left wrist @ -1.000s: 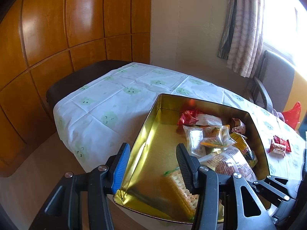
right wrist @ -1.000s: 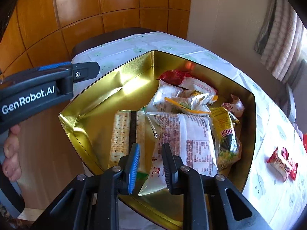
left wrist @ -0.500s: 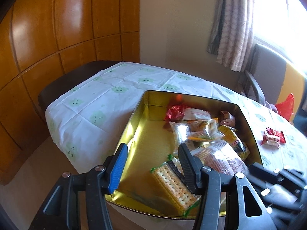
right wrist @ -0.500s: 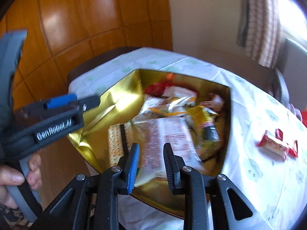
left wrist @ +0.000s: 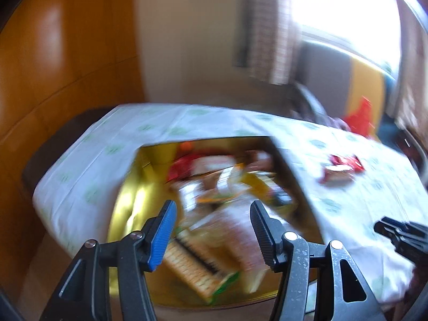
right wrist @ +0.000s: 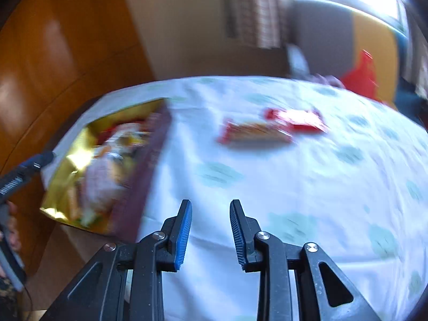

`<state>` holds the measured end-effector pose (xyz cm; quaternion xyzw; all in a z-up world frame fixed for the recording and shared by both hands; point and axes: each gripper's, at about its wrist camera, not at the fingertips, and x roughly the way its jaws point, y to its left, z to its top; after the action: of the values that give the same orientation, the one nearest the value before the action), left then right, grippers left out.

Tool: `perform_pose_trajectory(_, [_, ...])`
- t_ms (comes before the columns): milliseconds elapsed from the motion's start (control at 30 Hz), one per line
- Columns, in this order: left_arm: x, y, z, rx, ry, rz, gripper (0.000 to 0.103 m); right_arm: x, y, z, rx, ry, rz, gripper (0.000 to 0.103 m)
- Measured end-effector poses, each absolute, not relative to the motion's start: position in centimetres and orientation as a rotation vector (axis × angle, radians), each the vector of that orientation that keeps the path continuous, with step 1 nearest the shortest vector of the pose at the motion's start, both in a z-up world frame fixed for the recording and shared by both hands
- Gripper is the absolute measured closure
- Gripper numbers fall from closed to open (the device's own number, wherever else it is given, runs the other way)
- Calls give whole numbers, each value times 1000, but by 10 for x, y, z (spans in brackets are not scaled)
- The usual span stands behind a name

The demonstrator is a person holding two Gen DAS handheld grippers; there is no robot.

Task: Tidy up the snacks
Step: 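Move the left gripper to the red-and-yellow rice bar and grasp it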

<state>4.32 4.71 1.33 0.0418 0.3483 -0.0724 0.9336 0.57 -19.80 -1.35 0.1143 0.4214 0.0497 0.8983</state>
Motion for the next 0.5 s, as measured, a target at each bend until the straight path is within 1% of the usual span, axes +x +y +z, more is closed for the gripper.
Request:
perform_pose_trajectory(33, [47, 31, 17, 136, 716, -207, 35, 2, -209, -17, 258, 879, 77, 73])
perform_pose_trajectory(67, [49, 17, 20, 178, 720, -265, 32, 0, -218, -22, 276, 882, 54, 73])
perform_pose_trajectory(267, [71, -81, 25, 426, 725, -568, 32, -14, -262, -35, 345, 885, -29, 73])
perform_pose_trajectory(500, [116, -173, -6, 610, 824, -693, 32, -21, -282, -40, 355, 877, -50, 72])
